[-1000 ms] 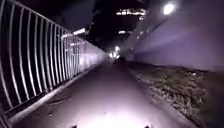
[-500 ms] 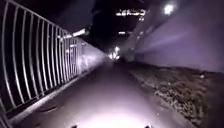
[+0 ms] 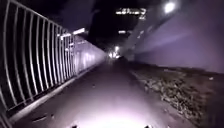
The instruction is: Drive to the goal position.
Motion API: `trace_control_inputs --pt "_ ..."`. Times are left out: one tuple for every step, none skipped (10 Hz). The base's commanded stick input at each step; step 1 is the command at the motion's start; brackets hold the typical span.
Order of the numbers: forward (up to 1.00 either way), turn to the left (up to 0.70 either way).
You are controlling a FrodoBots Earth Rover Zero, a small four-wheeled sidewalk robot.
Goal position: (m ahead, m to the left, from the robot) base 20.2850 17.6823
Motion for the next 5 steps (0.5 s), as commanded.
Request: trace_control_inputs --pt "0.50 0.00" --pt "0.50 0.00" --pt "0.50 0.00" --pt "0.50 0.00" --pt "0.50 0.00"
